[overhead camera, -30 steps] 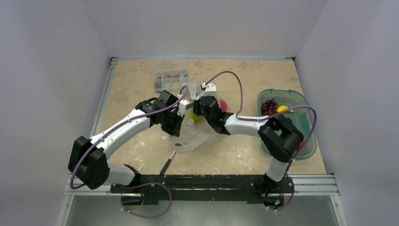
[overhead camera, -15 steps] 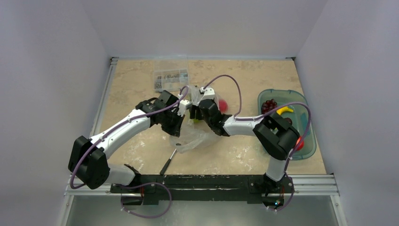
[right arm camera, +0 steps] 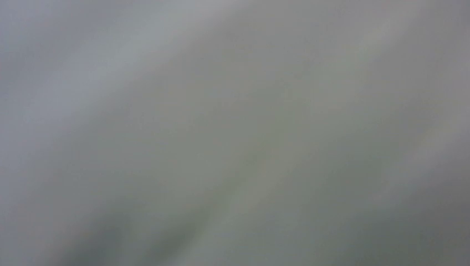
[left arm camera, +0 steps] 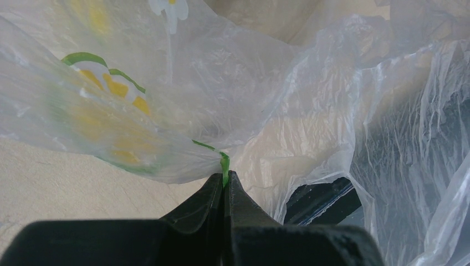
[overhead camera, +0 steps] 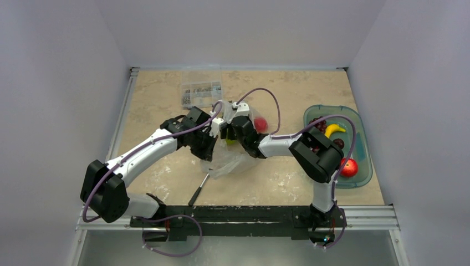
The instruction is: Take the fake fruits out of the plastic bag
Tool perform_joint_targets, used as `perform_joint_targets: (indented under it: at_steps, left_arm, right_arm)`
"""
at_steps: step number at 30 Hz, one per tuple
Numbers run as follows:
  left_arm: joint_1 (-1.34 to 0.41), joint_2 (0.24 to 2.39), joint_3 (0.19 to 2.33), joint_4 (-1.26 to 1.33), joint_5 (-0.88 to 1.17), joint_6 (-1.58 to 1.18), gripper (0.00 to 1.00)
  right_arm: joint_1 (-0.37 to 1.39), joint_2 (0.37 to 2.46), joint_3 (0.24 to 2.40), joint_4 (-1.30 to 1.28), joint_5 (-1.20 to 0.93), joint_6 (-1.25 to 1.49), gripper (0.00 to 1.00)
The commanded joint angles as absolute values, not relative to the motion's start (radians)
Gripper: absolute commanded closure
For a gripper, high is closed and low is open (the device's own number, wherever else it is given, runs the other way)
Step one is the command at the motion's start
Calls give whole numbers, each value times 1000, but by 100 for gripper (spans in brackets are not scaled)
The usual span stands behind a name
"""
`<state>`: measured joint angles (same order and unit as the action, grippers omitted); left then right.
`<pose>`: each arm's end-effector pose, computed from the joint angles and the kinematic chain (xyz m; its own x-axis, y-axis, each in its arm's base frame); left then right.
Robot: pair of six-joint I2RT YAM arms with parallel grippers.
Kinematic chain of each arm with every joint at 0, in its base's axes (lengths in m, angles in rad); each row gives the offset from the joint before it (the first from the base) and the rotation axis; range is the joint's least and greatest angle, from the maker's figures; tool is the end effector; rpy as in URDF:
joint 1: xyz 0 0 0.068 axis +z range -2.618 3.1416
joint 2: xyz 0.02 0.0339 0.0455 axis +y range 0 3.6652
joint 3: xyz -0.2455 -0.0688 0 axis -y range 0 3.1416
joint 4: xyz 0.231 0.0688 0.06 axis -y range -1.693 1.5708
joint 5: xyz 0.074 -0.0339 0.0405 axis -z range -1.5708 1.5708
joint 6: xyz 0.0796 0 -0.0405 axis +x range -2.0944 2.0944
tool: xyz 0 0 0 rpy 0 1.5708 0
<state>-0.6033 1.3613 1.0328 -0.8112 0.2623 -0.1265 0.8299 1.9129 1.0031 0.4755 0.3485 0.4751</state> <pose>0.2106 -0.1702 0.1988 -0.8225 0.4188 -0.3848 0.5377 0.7930 -0.2864 0.3079 0.2964 0.1366 -0.4741 0.1186 -0.8724 -0.3009 0.9094 0.2872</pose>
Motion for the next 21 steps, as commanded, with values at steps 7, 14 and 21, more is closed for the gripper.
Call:
perform_joint_targets:
  at_steps: [7, 14, 21]
  left_arm:
    - [-610, 1344, 1071, -809, 257, -110, 100]
    - [-610, 1343, 1068, -799, 242, -112, 100]
    - [-610, 1369, 1075, -814, 207, -106, 100]
  right_arm:
    - [827, 1876, 957, 411, 342, 471, 16]
    - [826, 1917, 936, 429, 337, 497, 17]
    - [822, 1866, 953, 422, 345, 469, 37]
